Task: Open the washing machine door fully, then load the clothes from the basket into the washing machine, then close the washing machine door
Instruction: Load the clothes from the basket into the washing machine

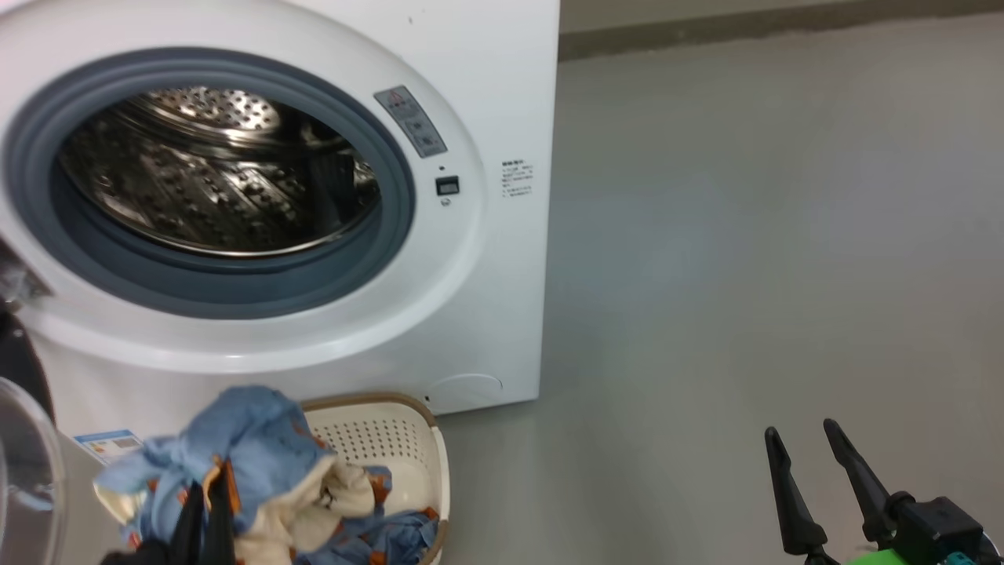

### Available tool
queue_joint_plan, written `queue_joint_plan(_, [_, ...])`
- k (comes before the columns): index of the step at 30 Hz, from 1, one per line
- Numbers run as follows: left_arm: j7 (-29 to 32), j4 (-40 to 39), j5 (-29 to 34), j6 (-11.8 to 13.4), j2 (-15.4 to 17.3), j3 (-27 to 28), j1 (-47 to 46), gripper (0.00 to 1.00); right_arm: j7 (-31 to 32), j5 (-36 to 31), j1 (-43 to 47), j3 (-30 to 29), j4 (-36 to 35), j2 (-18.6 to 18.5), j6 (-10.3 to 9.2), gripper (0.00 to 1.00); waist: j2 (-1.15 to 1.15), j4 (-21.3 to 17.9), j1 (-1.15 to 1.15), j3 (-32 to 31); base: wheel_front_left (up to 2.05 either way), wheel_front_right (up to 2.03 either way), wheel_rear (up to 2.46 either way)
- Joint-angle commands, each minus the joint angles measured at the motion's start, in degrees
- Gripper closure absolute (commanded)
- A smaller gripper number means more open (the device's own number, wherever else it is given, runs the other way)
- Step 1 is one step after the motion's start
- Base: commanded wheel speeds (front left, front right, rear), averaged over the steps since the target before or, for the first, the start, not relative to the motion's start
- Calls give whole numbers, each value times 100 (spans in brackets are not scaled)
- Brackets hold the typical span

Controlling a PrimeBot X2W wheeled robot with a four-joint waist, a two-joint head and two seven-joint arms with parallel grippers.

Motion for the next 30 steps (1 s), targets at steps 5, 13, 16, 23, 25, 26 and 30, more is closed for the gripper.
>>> queue_joint_plan(5, [-38,214,219,-104,154,373,-1026,100,-28,70,-524,246,-262,-26,16,0,0,-416,0,616,0,0,0])
queue_joint_plan(13, [-38,598,352,-72,495,734,-2236,100,-28,402,-952,427,-303,-24,16,0,0,-925,0,1345,0,0,0])
queue_joint_plan(16, [-38,791,417,-44,674,867,-2720,100,-28,476,-1078,492,-313,-23,16,0,0,-1076,0,1588,0,0,0])
queue_joint_plan(23, [-38,1100,577,127,1008,1146,-3567,100,-28,560,-1349,639,-363,-23,16,0,0,-1264,0,2104,0,0,0])
queue_joint_plan(25, [-38,1186,614,153,1127,1217,-3835,100,-28,568,-1451,712,-383,-23,16,0,0,-1304,0,2283,0,0,0])
queue_joint_plan(26, [-38,1238,642,164,1192,1242,-3965,100,-28,572,-1500,747,-399,-23,16,0,0,-1315,0,2376,0,0,0])
queue_joint_plan(30, [-38,1451,698,202,1396,1326,-4507,100,-28,586,-1701,906,-452,-23,16,0,0,-1321,0,2767,0,0,0])
